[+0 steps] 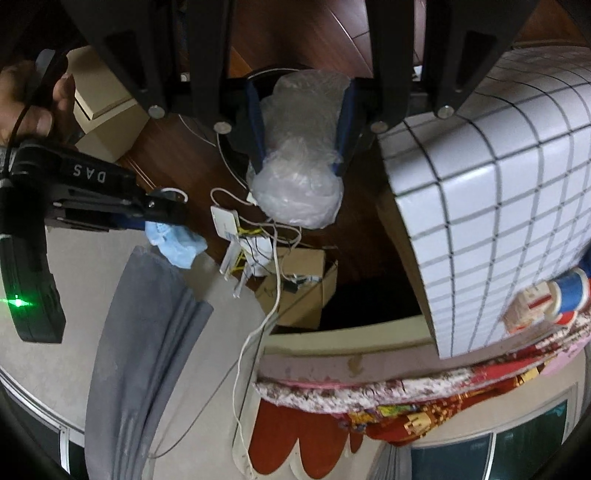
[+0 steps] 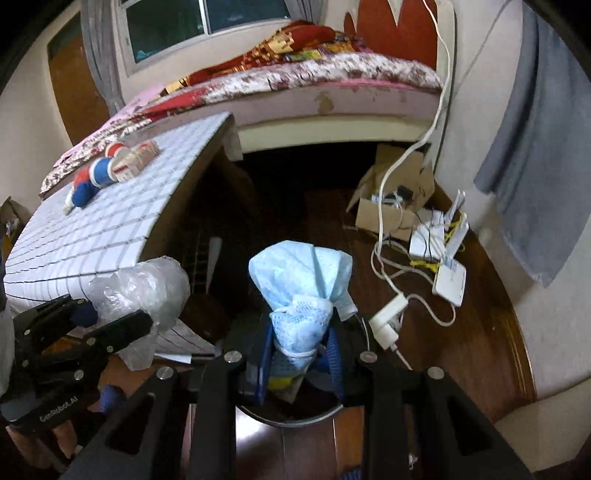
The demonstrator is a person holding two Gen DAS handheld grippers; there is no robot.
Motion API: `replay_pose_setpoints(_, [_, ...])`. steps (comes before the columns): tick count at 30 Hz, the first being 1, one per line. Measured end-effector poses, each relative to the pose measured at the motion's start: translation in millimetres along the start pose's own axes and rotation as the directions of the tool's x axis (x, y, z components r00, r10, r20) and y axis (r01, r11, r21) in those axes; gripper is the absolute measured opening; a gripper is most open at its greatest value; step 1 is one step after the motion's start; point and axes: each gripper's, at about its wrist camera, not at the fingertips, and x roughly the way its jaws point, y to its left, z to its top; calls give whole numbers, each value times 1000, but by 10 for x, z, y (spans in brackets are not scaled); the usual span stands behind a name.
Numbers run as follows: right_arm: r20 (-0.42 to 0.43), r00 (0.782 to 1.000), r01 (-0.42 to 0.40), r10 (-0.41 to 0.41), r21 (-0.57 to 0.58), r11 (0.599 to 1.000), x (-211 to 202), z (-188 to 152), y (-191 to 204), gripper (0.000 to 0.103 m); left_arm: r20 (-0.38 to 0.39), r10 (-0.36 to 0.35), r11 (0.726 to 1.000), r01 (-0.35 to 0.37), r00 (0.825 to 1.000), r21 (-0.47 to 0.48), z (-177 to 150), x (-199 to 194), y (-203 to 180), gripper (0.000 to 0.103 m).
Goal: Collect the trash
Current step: 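Open both tools over the bin to drop the bag and mask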
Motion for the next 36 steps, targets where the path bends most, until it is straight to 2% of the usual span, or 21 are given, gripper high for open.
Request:
replay_pose_setpoints(6, [-74,997,2,-1,16,1000,263,-159,-128,28,-55,-8,1000,7,998,-18,-106,291,-17,36])
replay_pose_setpoints(23, [-234,972,-11,-5,-68,998,1016,-375,-26,28,-159,-57,998,52,986,-35,-260,791,49,37])
replay_pose_setpoints(25, [-262,965,-8,-18,-98,995,1104,-393,14,36,-189,-75,997,69,979,-43,-294,874,57,52])
replay_pose_setpoints(26, [-281,959,14,-48,-121,993,1160,-413,26,62,-202,-54,998,46,978,-44,-318,909,64,66])
replay_pose_setpoints(27, [-285,952,72,-114,-155,985,1209,-443,27,82,-200,-46,998,37,979,-49,-336,914,80,75])
replay_pose_setpoints(29, [-297,939,123,-173,-182,976,1270,-477,-8,85,-200,-32,998,21,979,-59,-374,907,130,81])
replay_pose_setpoints(33, [-325,926,146,-191,-157,977,1299,-502,-148,89,-199,9,997,-24,980,-70,-408,869,230,81])
replay_pose_setpoints(36, [-323,928,143,-187,-157,977,1264,-504,-155,91,-193,31,996,-47,981,-81,-419,817,285,81])
